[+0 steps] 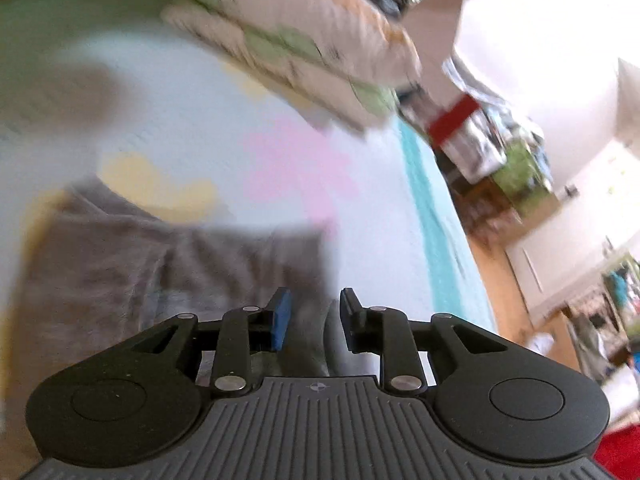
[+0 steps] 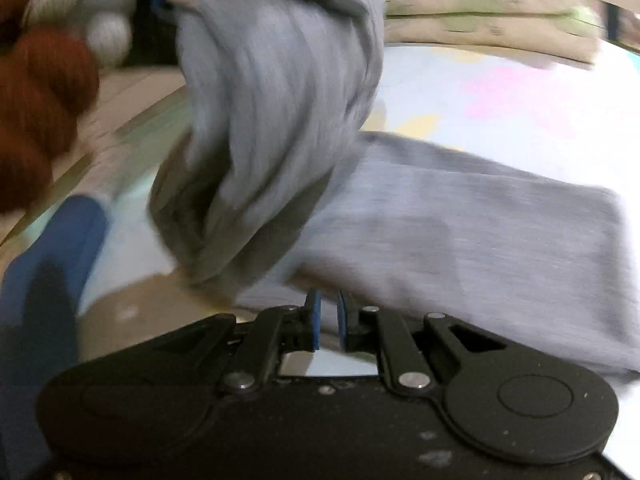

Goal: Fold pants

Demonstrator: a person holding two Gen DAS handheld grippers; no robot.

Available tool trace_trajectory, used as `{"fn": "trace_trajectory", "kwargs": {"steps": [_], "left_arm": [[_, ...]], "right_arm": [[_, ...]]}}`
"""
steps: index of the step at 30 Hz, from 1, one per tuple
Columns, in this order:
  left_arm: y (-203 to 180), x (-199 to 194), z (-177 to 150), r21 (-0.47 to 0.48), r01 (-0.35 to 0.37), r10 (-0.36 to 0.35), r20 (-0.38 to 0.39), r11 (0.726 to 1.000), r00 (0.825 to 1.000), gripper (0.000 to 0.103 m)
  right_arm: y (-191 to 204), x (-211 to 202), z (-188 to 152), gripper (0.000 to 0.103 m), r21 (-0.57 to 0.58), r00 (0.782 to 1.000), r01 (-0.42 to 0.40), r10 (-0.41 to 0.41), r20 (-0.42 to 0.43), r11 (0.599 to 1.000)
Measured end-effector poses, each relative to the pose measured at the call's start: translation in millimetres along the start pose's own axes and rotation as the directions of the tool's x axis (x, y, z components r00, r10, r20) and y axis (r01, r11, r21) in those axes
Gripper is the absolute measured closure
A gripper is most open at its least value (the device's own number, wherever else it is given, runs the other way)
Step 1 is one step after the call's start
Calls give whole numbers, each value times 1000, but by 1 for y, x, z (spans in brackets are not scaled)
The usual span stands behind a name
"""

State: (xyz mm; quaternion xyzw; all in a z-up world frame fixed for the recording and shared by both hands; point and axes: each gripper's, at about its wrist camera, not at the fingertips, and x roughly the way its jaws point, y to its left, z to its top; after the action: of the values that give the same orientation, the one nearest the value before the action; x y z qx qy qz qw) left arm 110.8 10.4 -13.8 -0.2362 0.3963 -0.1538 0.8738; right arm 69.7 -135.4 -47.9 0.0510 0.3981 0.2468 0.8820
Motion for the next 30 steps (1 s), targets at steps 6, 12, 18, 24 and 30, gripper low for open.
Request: {"fn": "trace_trajectory", "kwargs": {"steps": [6, 12, 18, 24, 30], "left_arm": [[-30, 14, -5, 170, -24, 24, -2, 985, 1000, 76], [5, -7, -15, 319, -277, 262, 90, 906, 961, 76], [55, -20, -43, 295, -377, 382, 44, 878, 923, 76], [77, -8, -67, 295, -359, 379, -11, 885, 925, 75], [87, -9, -61, 242, -318, 334, -26, 917, 942, 75]], "right_arm": [[-51, -22, -9, 88, 97, 996, 94, -93, -8, 991], [-71, -44, -9, 64, 152, 992, 100, -111, 68, 983], [-87, -37, 10, 40, 196, 994, 25, -46, 102, 980], [-87, -5, 23, 32, 255, 1000, -2, -6, 30, 967], [-95, 15, 20, 27, 337, 1000, 0, 10, -28, 941]]}}
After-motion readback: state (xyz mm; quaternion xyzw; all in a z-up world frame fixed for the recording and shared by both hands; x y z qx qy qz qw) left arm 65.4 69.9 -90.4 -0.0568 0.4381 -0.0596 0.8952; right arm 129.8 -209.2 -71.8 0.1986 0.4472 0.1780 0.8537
